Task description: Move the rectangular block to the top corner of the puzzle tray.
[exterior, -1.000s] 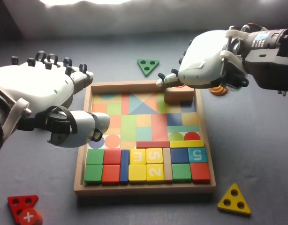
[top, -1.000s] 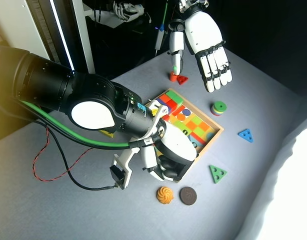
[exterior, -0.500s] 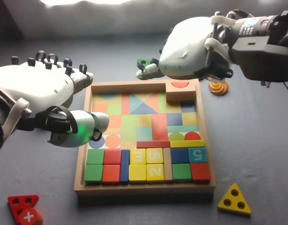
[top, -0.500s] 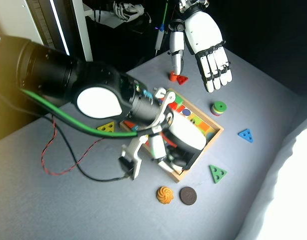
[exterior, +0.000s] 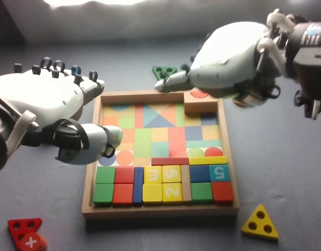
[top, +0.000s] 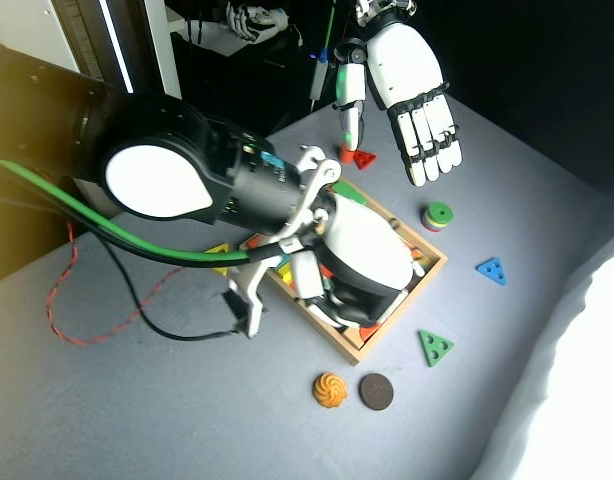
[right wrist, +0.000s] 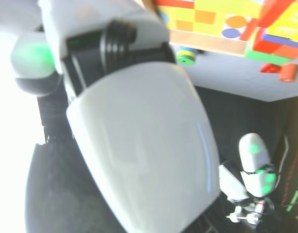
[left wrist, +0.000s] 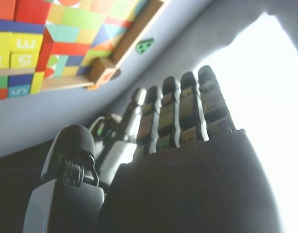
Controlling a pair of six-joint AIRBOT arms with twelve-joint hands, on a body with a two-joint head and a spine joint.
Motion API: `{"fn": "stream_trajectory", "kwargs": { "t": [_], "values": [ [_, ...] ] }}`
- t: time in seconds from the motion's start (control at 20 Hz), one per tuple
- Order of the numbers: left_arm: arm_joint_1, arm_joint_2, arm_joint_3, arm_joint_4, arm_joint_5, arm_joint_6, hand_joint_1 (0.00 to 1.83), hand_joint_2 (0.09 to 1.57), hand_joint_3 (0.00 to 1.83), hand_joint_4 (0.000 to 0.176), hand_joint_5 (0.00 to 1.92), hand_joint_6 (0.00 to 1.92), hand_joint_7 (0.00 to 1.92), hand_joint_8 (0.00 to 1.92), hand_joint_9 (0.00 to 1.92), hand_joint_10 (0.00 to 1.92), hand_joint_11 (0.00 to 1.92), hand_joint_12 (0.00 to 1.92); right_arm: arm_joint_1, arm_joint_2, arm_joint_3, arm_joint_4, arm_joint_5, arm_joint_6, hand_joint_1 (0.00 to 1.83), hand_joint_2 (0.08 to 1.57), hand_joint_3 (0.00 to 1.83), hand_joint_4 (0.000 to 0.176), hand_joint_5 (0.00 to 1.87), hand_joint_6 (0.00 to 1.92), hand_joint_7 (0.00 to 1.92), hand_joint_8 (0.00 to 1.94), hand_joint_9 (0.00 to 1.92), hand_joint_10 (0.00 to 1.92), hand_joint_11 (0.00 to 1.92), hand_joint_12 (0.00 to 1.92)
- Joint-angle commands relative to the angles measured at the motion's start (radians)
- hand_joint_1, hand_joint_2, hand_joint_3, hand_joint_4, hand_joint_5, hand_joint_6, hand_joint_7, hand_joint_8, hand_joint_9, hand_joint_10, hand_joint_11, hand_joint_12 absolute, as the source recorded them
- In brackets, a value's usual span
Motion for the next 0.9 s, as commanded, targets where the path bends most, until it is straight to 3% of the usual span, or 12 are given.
{"fn": "stream_trajectory", "kwargs": {
  "t": [0.0, 0.15, 0.25, 0.55, 0.6, 0.7, 0.75, 0.8, 0.85],
  "values": [
    [-0.008, 0.007, -0.001, 0.074, -0.020, 0.002, 0.00, 1.38, 0.00, 0.000, 0.08, 0.00, 0.09, 0.00, 0.02, 0.00, 0.00, 0.00, 0.007, 0.021, -0.008, -0.012, 0.099, -0.001, 1.83, 0.81, 0.57, 0.000, 0.19, 0.01, 1.29, 1.94, 1.30, 1.92, 0.74, 1.69],
    [-0.010, 0.007, -0.002, 0.074, -0.020, 0.002, 0.00, 1.38, 0.00, 0.000, 0.10, 0.01, 0.11, 0.01, 0.04, 0.01, 0.00, 0.00, 0.008, 0.045, -0.037, -0.012, 0.086, 0.006, 1.83, 0.87, 0.45, 0.000, 0.11, 0.00, 1.20, 1.94, 1.23, 1.92, 0.71, 1.65],
    [-0.016, 0.007, -0.002, 0.074, -0.020, 0.002, 0.00, 1.38, 0.00, 0.000, 0.11, 0.01, 0.14, 0.02, 0.07, 0.02, 0.02, 0.01, 0.008, 0.064, -0.050, -0.012, 0.074, 0.007, 1.83, 0.84, 0.49, 0.000, 0.13, 0.00, 1.20, 1.94, 1.23, 1.92, 0.74, 1.62],
    [-0.019, 0.006, -0.001, 0.074, -0.025, 0.002, 0.00, 1.37, 0.00, 0.000, 0.13, 0.00, 0.16, 0.00, 0.12, 0.00, 0.00, 0.22, 0.004, 0.091, -0.068, -0.012, 0.060, 0.013, 1.83, 0.89, 0.40, 0.000, 0.14, 0.01, 1.18, 1.94, 1.20, 1.92, 0.71, 1.64],
    [-0.019, 0.006, 0.000, 0.074, -0.025, 0.002, 0.00, 1.37, 0.00, 0.000, 0.13, 0.00, 0.16, 0.00, 0.12, 0.00, 0.00, 0.22, 0.004, 0.093, -0.070, -0.012, 0.059, 0.013, 1.83, 0.63, 0.96, 0.000, 0.16, 0.01, 1.17, 1.94, 0.96, 1.92, 0.75, 1.69],
    [-0.020, 0.006, 0.002, 0.074, -0.025, 0.002, 0.00, 1.37, 0.00, 0.000, 0.12, 0.00, 0.15, 0.00, 0.11, 0.00, 0.00, 0.17, 0.004, 0.096, -0.074, -0.012, 0.054, 0.013, 1.83, 0.54, 1.13, 0.000, 0.16, 0.01, 1.18, 1.94, 0.92, 1.92, 0.80, 1.66],
    [-0.020, 0.006, 0.002, 0.073, -0.025, 0.002, 0.00, 1.37, 0.00, 0.000, 0.13, 0.00, 0.17, 0.00, 0.13, 0.01, 0.00, 0.23, 0.004, 0.096, -0.075, -0.012, 0.052, 0.013, 1.83, 0.74, 0.75, 0.000, 0.14, 0.01, 1.21, 1.94, 1.14, 1.92, 0.72, 1.72],
    [-0.020, 0.006, 0.001, 0.071, -0.025, 0.002, 0.00, 1.37, 0.00, 0.000, 0.13, 0.00, 0.17, 0.00, 0.13, 0.00, 0.00, 0.24, 0.004, 0.098, -0.076, -0.012, 0.048, 0.012, 1.83, 0.83, 0.58, 0.000, 0.14, 0.00, 1.22, 1.94, 1.22, 1.92, 0.68, 1.73],
    [-0.020, 0.006, 0.001, 0.070, -0.025, 0.002, 0.00, 1.37, 0.00, 0.000, 0.12, 0.00, 0.16, 0.00, 0.12, 0.00, 0.00, 0.21, 0.004, 0.098, -0.077, -0.012, 0.047, 0.012, 1.83, 0.85, 0.54, 0.000, 0.13, 0.00, 1.23, 1.94, 1.25, 1.92, 0.68, 1.72]
  ]
}}
